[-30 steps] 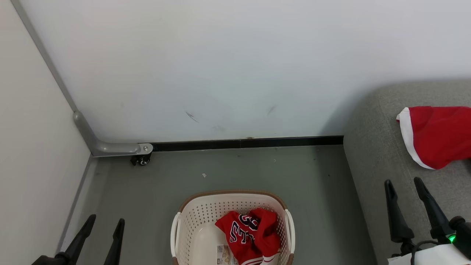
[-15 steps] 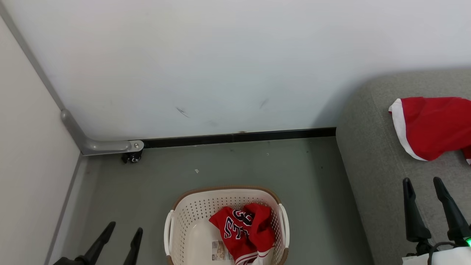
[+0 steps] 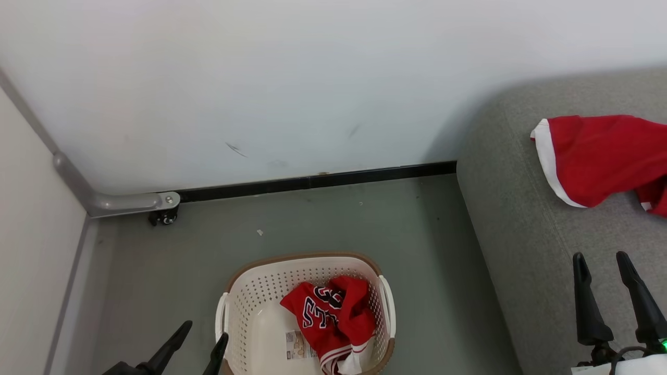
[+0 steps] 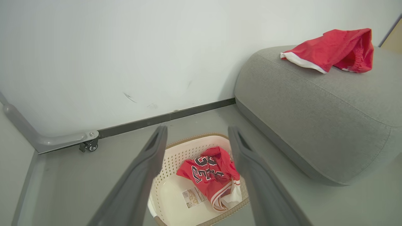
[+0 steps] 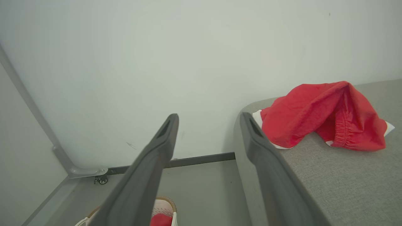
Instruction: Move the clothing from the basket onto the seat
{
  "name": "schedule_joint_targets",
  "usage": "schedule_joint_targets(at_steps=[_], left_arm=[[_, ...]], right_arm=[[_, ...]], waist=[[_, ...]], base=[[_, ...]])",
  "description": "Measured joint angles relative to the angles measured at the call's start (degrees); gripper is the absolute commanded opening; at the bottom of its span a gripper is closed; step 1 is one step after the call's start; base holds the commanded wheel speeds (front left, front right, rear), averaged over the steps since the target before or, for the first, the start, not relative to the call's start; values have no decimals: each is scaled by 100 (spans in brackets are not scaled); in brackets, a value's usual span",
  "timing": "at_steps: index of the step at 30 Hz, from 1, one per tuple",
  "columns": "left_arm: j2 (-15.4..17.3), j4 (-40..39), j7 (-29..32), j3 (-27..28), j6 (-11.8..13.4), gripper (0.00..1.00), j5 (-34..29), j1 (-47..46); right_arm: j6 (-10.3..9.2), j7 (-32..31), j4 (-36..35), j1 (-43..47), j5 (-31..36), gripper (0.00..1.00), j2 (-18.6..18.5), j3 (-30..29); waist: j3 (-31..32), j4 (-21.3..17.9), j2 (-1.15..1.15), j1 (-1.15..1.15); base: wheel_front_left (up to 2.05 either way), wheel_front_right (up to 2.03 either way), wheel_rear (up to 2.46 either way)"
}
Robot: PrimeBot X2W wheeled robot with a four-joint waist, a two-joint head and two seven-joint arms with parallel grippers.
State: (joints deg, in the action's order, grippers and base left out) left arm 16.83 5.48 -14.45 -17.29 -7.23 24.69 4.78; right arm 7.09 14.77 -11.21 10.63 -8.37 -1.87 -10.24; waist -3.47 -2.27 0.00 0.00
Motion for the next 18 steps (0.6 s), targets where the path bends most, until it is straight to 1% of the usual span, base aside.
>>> schedule_joint_targets(at_steps=[7, 18], left_arm=[[46, 179, 26, -216, -4, 100, 115, -159], [255, 236, 124, -794, -4, 100, 253, -580]], right_arm=[[0, 0, -114, 1, -16, 100, 0, 171], [0, 0, -346, -61, -13, 100, -1, 626]], waist=[[-176, -179, 0, 0], [-570, -456, 0, 0]], base=[[0, 0, 0], [0, 0, 0]])
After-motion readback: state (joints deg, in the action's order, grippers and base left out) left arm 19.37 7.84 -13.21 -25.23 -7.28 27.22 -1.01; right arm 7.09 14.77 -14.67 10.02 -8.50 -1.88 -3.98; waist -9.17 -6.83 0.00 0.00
